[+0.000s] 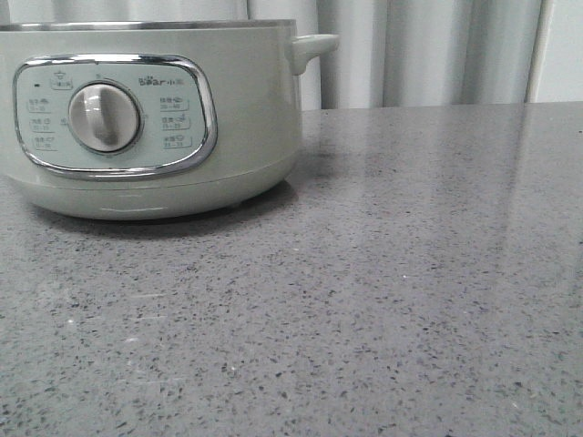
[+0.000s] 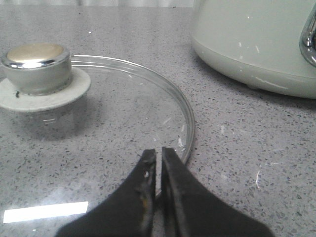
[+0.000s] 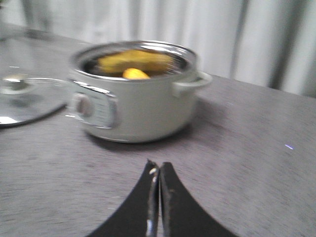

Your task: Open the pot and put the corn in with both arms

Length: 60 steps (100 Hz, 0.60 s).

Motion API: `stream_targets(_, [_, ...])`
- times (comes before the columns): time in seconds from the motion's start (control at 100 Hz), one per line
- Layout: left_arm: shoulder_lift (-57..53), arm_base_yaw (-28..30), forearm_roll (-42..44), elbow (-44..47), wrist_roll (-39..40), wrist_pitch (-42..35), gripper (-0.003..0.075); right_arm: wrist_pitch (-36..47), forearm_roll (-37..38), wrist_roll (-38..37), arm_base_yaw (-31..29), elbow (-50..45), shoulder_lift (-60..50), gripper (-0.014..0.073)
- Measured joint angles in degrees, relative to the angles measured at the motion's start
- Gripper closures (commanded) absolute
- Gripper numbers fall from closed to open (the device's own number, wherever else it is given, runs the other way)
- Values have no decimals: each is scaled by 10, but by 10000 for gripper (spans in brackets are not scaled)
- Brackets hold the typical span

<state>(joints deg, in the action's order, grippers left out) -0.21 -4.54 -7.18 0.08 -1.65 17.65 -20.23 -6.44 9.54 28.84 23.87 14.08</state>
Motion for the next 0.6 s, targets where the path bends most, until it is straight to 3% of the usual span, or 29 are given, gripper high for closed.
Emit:
stream_targets(0.21, [0, 0, 0, 0, 0, 0, 738, 125, 6, 0, -138, -166, -33, 645])
stream_targets(0.37, [0, 0, 0, 0, 0, 0, 739, 90, 24, 0, -182, -243, -127, 645])
stream_targets(0.47, [0, 0, 0, 0, 0, 0, 738, 20, 26, 0, -190, -246, -144, 645])
stream_targets(0.6, [0, 0, 0, 0, 0, 1, 738, 7, 30, 0, -190, -244, -146, 645])
